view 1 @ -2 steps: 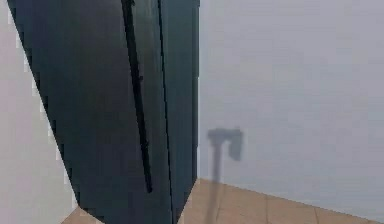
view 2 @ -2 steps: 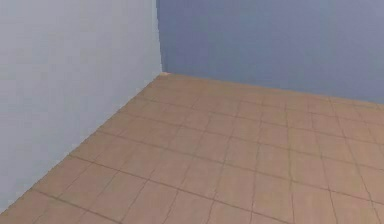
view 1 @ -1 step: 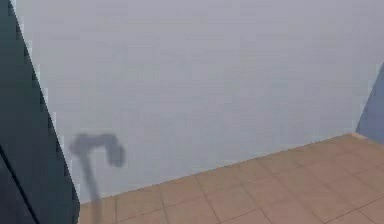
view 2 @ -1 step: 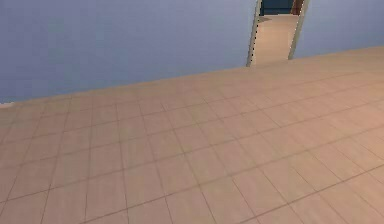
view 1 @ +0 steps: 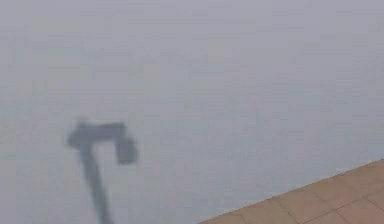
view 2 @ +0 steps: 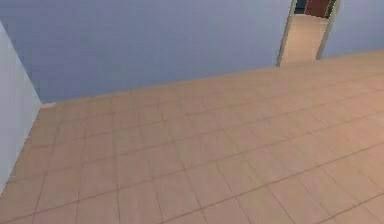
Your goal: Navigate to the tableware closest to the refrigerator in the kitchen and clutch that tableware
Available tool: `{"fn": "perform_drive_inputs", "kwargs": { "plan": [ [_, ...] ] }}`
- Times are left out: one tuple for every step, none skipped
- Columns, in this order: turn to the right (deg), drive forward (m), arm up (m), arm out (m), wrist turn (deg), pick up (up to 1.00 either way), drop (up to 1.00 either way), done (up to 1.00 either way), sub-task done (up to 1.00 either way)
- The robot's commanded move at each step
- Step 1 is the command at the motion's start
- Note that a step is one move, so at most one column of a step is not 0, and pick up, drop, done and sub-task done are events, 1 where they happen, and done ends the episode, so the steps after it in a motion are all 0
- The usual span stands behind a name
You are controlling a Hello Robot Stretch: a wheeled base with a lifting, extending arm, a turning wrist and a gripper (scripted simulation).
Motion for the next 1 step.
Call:
{"fn": "perform_drive_inputs", "kwargs": {
  "plan": [
    [-45.0,0.00,0.00,0.00,0.0,0.00,0.00,0.00,0.00]
  ]
}}
